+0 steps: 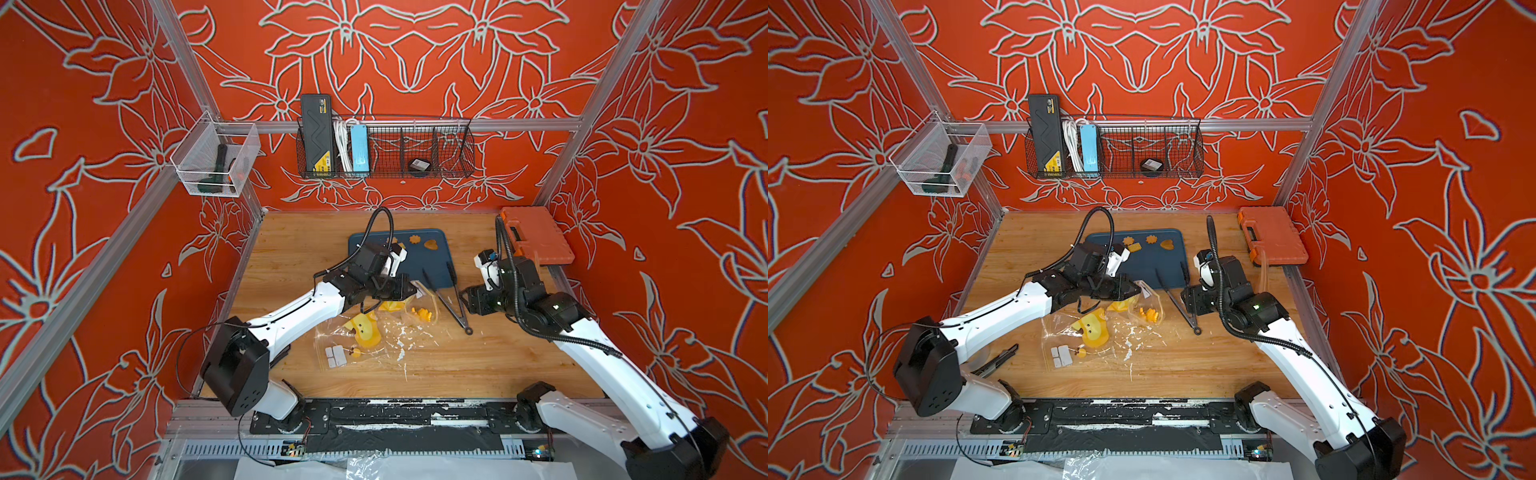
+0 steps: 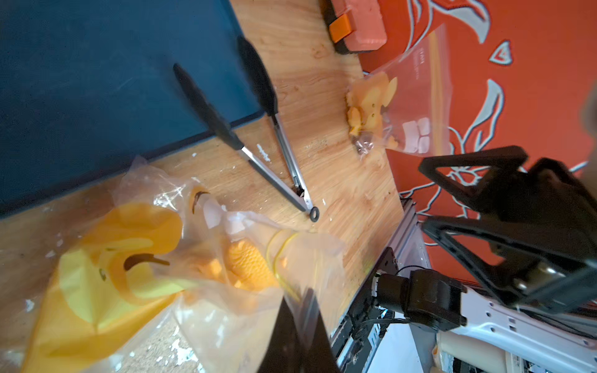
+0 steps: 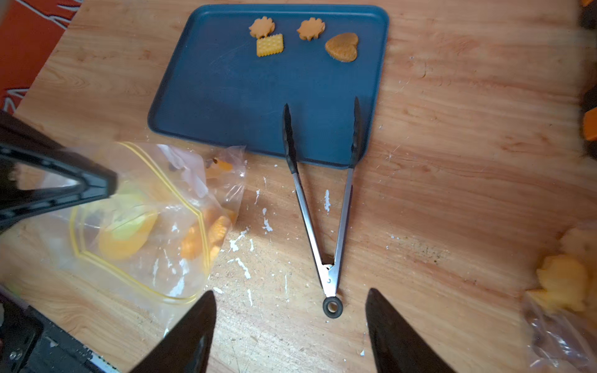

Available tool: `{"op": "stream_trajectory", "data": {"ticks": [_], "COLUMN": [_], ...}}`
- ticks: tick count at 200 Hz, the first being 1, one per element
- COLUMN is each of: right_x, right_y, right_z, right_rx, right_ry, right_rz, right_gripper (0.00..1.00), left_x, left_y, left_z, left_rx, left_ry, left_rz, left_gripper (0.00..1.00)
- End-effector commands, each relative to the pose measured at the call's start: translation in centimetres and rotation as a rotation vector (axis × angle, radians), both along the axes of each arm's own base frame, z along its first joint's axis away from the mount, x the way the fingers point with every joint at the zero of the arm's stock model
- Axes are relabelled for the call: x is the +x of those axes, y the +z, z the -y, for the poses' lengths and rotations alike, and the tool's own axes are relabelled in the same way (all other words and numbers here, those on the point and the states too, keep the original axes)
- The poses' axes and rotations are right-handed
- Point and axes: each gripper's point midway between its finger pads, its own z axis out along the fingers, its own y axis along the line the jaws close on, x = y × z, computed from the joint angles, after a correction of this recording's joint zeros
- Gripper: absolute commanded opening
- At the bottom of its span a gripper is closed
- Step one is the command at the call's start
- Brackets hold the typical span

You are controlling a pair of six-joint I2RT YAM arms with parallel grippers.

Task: Put the cookies into a resealable bag to prevent moisture
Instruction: Place the ziploc bag at the center of the board, then adjust the ziploc bag at the center of the board.

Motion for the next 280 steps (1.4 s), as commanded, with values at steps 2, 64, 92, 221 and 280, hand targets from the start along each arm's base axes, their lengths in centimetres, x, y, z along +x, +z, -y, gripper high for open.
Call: {"op": "stream_trajectory", "data": {"ticks": [2, 64, 92, 221, 280], "right_x": [-1.8, -2.3, -1.2, -0.3, -1.7], "right_y": [-1.6, -2.8, -4.9, -5.8, -0.4], "right_z": [-1.0, -6.4, -7.7, -8.7, -7.3], "right_rx": [0.052, 0.174, 0.213, 0.229, 0.306], "right_ry": [0.01, 0.044, 0.0, -0.017, -0.104], "right_rz": [-0.089, -0.052, -0.061, -0.095, -0.129], "right_gripper": [0.73, 0.75, 0.7, 0.0, 0.0], "left_x": [1.1, 1.3, 1.3, 0.9, 0.8], "left_y": [0.6, 0.2, 0.0, -0.2, 0.6], "left_z": [0.8, 0.6, 0.7, 0.0, -0.8], "left_rx": [-0.048, -0.024, -0.024, 0.028, 0.154], "left_ry": [0.011, 0.015, 0.013, -0.002, -0.101], "left_rz": [0.03, 0.035, 0.031, 0.06, 0.169], "left_gripper": [0.0, 0.0, 0.0, 0.0, 0.14]}}
